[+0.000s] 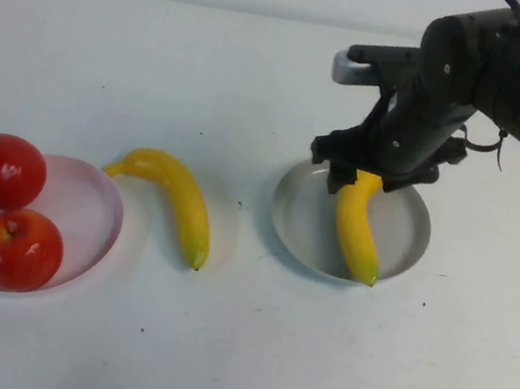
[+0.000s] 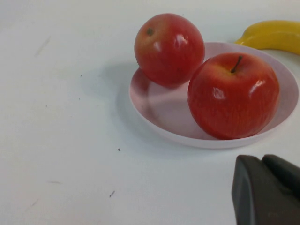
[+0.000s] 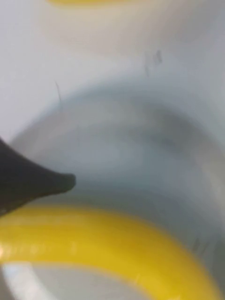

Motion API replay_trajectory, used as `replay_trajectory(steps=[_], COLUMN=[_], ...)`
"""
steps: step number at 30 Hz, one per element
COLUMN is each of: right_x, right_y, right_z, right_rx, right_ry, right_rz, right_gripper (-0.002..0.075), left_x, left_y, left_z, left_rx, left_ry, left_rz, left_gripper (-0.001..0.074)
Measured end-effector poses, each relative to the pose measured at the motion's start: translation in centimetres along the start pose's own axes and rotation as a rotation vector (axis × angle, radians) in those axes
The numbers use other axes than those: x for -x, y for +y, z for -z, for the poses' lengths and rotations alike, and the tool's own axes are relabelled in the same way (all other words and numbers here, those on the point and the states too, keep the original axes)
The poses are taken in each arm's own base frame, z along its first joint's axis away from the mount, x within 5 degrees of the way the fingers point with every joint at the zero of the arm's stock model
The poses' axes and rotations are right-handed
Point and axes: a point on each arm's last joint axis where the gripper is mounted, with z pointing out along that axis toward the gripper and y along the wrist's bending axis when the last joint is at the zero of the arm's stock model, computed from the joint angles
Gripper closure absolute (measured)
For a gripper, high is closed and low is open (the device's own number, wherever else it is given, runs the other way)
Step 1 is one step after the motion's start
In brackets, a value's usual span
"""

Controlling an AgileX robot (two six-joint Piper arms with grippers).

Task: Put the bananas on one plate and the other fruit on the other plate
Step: Put another type of fruit in the right plate

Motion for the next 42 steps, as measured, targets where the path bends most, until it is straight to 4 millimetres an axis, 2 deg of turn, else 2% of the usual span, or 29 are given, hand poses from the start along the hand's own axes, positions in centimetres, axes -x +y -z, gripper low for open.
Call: replay_trajectory(steps=[3,7,11,15,19,24,28,34,37,42], right_x=[0.1,-0.3,-0.7,-0.6,0.1,1.2,1.3,1.1,1.0,0.9], right_y=[3.4,8.0,11.4,13.2,14.1,14.3,14.2,14.1,14.1,14.0], right_z=[1.2,1.5,0.0,-2.4,-3.8,-5.6,-7.1,-8.2,-8.7,-9.2], right_rx=[0.076,0.251,0.354,0.368,0.369,0.301,0.272,0.263,0.252,0.246], right_ry=[-0.049,-0.134,-0.184,-0.18,-0.199,-0.224,-0.208,-0.191,-0.184,-0.172], right_rz=[0.219,0.443,0.514,0.543,0.555,0.552,0.534,0.529,0.536,0.537], right_gripper=[0.0239,0.0251,0.0252,0.0252,0.0253,0.0253,0.0253,0.0258,0.0293,0.0408], left_x=[0.0,0.0,0.0,0.0,0.0,0.0,0.0,0.0,0.0,0.0], left_y=[0.0,0.0,0.0,0.0,0.0,0.0,0.0,0.0,0.0,0.0], left_z=[0.0,0.0,0.0,0.0,0.0,0.0,0.0,0.0,0.0,0.0], left_rx=[0.0,0.0,0.0,0.0,0.0,0.0,0.0,0.0,0.0,0.0], left_ry=[0.0,0.0,0.0,0.0,0.0,0.0,0.0,0.0,0.0,0.0], left_rz=[0.0,0.0,0.0,0.0,0.0,0.0,0.0,0.0,0.0,0.0], left_gripper=[0.0736,0.0736,0.0736,0.0736,0.0736,0.0736,0.0736,0.0736,0.0736,0.0736])
